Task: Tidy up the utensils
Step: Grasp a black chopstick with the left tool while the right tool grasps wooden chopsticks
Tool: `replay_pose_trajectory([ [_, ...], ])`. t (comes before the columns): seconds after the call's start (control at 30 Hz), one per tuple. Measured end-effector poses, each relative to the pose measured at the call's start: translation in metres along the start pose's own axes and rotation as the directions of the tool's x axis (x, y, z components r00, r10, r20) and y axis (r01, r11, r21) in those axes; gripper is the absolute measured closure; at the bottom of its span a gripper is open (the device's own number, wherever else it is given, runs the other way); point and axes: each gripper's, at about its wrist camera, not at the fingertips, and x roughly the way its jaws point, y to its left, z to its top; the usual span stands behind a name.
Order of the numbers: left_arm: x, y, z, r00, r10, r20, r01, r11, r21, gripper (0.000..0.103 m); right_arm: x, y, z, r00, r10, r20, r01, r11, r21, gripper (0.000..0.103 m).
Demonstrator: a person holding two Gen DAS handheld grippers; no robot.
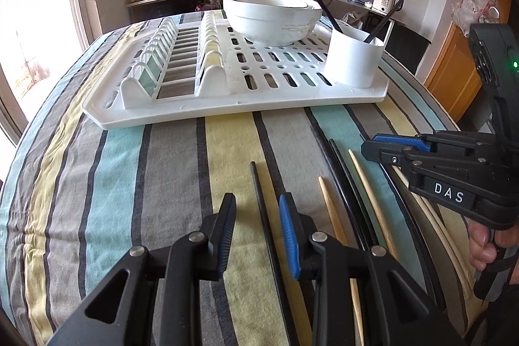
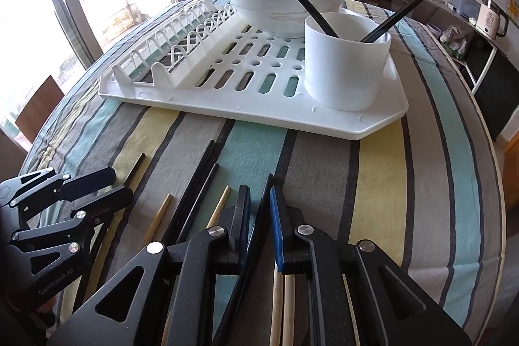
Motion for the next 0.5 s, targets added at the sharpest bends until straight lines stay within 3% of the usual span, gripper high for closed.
replay_pose_trajectory([
  [0.1,0.003,-0.007,0.001,0.999,0.040,0.002,-0.040,0.998,0.043,0.075,0.001,0.000,0.002,1.000,-0.005,-0.003,0.005,1.000,-0.002,0.097],
  [0.3,0.008,-0.005,0.009,0.997,0.074,-0.012,-0.073,0.996,0.052,0.097,0.001,-0.003,0.005,1.000,0.029,-0.005,-0.029,0.999,0.024,0.098],
  [0.5,0.010,-0.002,0.015,0.998,0.056,-0.033,-0.055,0.998,0.034,0.097,-0.015,-0.007,0.006,0.998,0.060,0.035,-0.061,0.997,0.048,0.098],
])
